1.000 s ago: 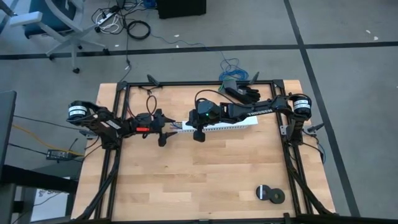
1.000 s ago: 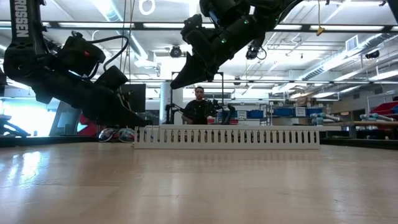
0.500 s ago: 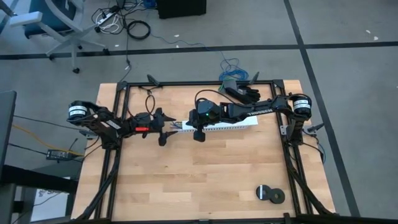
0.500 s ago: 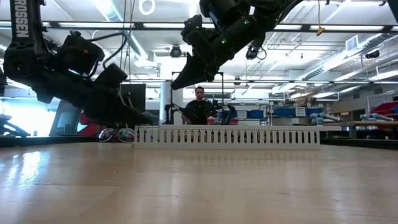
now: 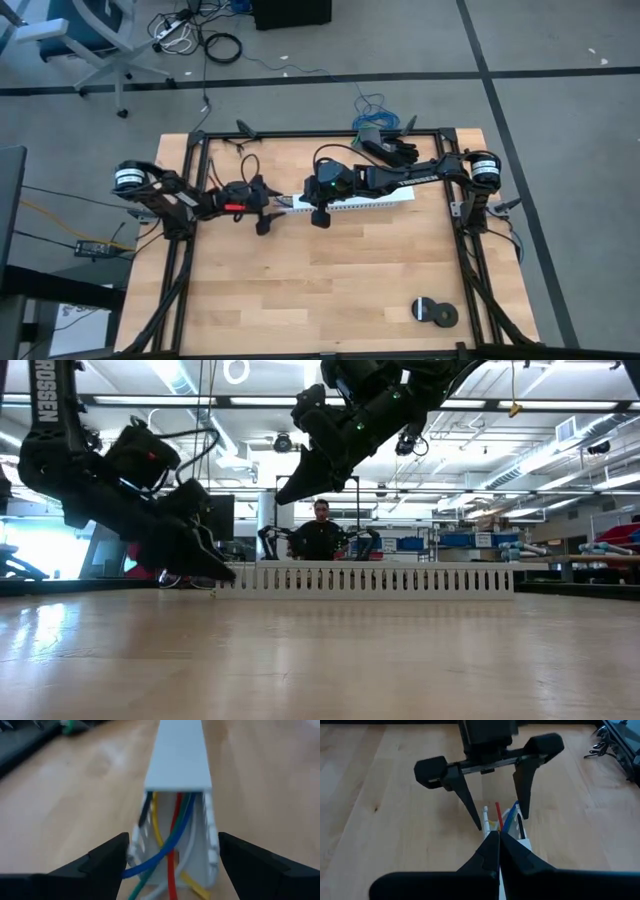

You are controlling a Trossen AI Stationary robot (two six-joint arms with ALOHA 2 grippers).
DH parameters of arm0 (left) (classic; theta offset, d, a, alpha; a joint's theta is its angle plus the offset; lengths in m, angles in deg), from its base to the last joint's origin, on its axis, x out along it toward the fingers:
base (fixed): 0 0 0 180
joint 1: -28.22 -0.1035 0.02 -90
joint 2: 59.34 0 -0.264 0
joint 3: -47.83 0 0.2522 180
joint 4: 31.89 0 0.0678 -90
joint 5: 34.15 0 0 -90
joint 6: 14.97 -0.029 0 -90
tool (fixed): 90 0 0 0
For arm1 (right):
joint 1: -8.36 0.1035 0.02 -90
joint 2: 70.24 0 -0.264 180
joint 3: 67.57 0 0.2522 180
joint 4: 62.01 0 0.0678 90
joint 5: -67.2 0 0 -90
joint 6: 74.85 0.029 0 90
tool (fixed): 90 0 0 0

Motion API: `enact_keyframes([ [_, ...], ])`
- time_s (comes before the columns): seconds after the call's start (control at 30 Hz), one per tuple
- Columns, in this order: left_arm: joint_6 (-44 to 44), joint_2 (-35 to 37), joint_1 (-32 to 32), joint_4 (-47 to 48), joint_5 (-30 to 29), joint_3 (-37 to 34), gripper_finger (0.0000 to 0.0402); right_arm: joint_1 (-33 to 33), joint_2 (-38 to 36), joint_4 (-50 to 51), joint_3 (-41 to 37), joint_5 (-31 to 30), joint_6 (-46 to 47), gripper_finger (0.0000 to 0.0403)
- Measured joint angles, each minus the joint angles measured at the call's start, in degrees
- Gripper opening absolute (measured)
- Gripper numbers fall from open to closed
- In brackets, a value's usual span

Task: Ziptie cables
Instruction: Close the white cable duct lid

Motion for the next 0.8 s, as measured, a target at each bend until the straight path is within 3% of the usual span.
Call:
enact_keyframes([
  [0.27,0.2,-8.6,0.0,-1.9,-0.2,4.1,0.0299,0.0,0.0,1.1,0.0,0.2,0.2,0.0000],
  [0.5,0.1,-9.1,0.0,-2.3,-0.1,5.0,0.0274,-0.5,-0.1,0.6,-3.1,0.4,1.4,0.0000],
  [0.8,0.1,-9.1,0.0,-2.3,1.4,5.0,0.0269,-2.9,1.4,-8.2,-11.3,-0.6,6.4,0.0000],
])
